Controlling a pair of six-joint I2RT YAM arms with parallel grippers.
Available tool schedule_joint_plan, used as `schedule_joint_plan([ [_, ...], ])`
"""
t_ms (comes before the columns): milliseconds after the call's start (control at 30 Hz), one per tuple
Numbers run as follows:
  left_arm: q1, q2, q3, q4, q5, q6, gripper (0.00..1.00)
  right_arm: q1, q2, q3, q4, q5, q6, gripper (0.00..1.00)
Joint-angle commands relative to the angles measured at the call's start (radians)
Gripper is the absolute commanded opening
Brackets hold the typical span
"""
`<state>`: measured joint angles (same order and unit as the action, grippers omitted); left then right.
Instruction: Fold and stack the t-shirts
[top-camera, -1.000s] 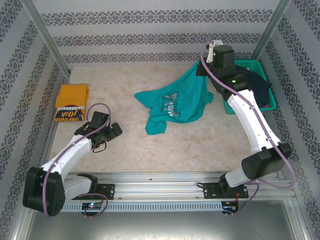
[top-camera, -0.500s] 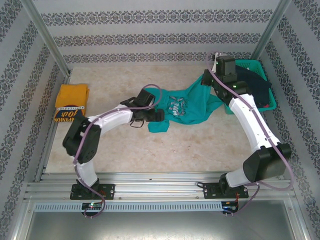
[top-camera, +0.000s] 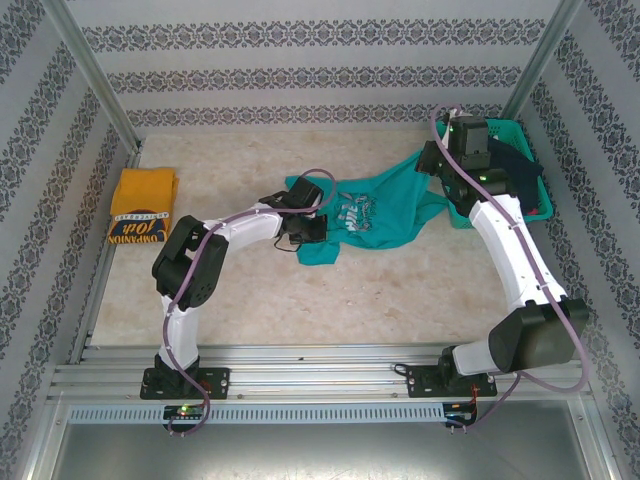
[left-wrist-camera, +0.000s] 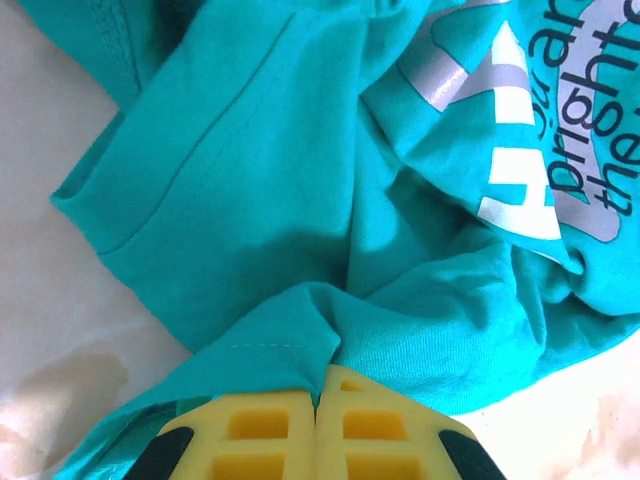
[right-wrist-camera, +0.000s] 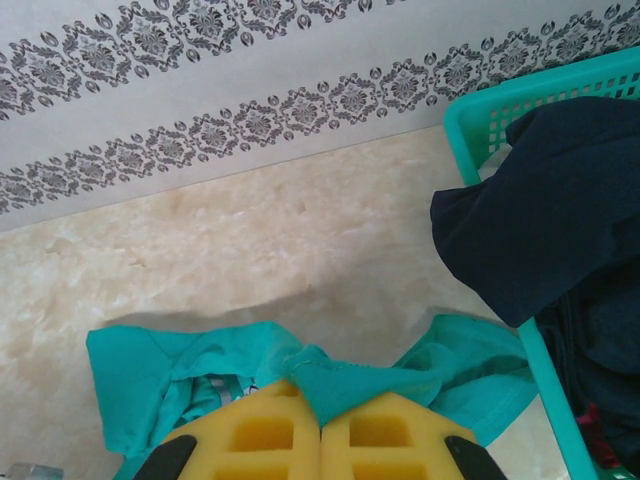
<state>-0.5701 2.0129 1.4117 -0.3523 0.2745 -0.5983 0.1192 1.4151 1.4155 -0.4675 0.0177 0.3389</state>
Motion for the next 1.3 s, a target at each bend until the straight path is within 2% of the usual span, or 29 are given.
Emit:
schedule_joint_plan([
  [0,-0.003,-0.072,0.020,-0.006,-0.048,0.023,0.00,-0.012,-0.026,0.015,0.010,-0.038,0.021,0.00],
  [100,0.000,-0.142,-0.014,-0.010,-0.055,0.021,0.00,-0.014,-0.022,0.035,0.008,-0.057,0.023,0.00],
  [167,-0.003,-0.191,-0.060,-0.010,-0.022,0.007,0.00,-0.015,-0.022,0.037,-0.004,-0.062,0.015,0.00],
  [333,-0.070,-0.343,-0.247,0.019,-0.050,0.045,0.01,-0.023,-0.040,-0.010,-0.004,-0.061,0.019,0.00],
  [367,-0.082,-0.364,-0.282,0.036,-0.039,0.069,0.16,-0.023,-0.044,-0.024,0.002,-0.062,0.025,0.00],
  [400,-0.092,-0.381,-0.305,0.051,-0.018,0.102,0.49,-0.023,-0.045,-0.033,0.006,-0.066,0.031,0.00],
  [433,-0.098,-0.395,-0.323,0.062,0.011,0.140,0.73,-0.024,-0.044,-0.040,0.009,-0.069,0.037,0.00],
  [500,-0.099,-0.423,-0.340,0.083,0.036,0.202,0.99,-0.023,-0.041,-0.047,0.015,-0.074,0.046,0.00],
  [600,-0.056,-0.432,-0.320,0.087,-0.048,0.215,1.00,-0.022,-0.036,-0.053,0.030,-0.080,0.062,0.00],
  [733,0.039,-0.307,-0.171,0.030,-0.070,0.196,1.00,-0.019,-0.033,-0.055,0.035,-0.095,0.081,0.00],
  [833,0.080,-0.173,-0.014,-0.049,-0.071,0.257,1.00,-0.018,-0.033,-0.059,0.038,-0.114,0.097,0.00],
  [1000,0.102,0.013,0.208,-0.137,-0.010,0.365,0.99,-0.020,-0.038,-0.064,0.031,-0.115,0.097,0.00],
  [1133,0.102,0.131,0.369,-0.218,-0.011,0.409,0.93,-0.023,-0.039,-0.064,0.028,-0.115,0.100,0.00],
  [1267,0.103,0.201,0.462,-0.250,-0.016,0.410,0.77,-0.026,-0.036,-0.061,0.027,-0.118,0.104,0.00],
])
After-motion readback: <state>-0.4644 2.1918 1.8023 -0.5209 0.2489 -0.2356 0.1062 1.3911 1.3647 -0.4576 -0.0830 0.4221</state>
